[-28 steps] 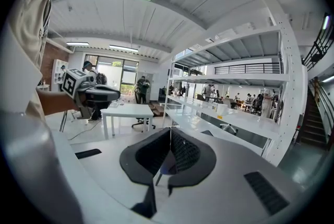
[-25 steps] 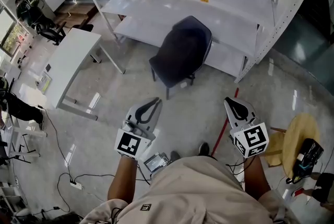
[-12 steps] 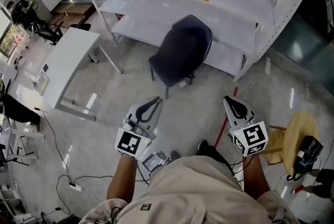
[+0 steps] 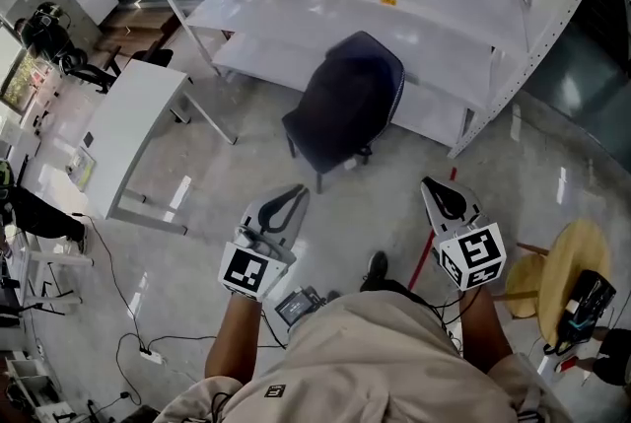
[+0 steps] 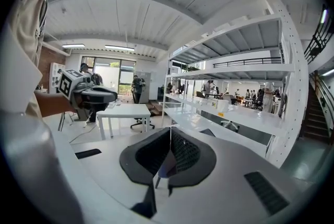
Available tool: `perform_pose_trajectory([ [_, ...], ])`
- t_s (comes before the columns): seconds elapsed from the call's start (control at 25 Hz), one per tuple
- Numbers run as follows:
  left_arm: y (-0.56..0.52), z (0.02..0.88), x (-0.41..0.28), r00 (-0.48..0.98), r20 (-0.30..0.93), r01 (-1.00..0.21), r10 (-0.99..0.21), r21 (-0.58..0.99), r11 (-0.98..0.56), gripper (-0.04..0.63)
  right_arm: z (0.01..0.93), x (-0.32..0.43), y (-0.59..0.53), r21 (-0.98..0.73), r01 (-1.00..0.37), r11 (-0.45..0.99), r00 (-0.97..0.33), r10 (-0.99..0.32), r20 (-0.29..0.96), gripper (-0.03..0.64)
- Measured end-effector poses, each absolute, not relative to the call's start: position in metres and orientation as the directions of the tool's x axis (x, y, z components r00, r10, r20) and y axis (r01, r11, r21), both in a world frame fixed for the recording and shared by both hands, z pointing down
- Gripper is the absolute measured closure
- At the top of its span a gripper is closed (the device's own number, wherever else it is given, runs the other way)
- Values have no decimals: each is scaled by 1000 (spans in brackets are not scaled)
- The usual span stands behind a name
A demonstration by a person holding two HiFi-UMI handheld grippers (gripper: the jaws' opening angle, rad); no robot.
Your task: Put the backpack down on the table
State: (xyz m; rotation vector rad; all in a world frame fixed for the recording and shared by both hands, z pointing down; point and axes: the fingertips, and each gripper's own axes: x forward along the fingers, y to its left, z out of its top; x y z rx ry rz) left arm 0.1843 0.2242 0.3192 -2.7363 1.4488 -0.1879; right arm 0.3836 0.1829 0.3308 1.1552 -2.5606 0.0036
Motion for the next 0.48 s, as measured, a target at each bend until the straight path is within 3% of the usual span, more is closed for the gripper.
perform_pose_trajectory([
  [0.48, 128, 315, 216, 472, 87, -874, -877, -86, -478, 563, 332, 404, 72, 120, -655, 746, -701, -659, 272, 591],
])
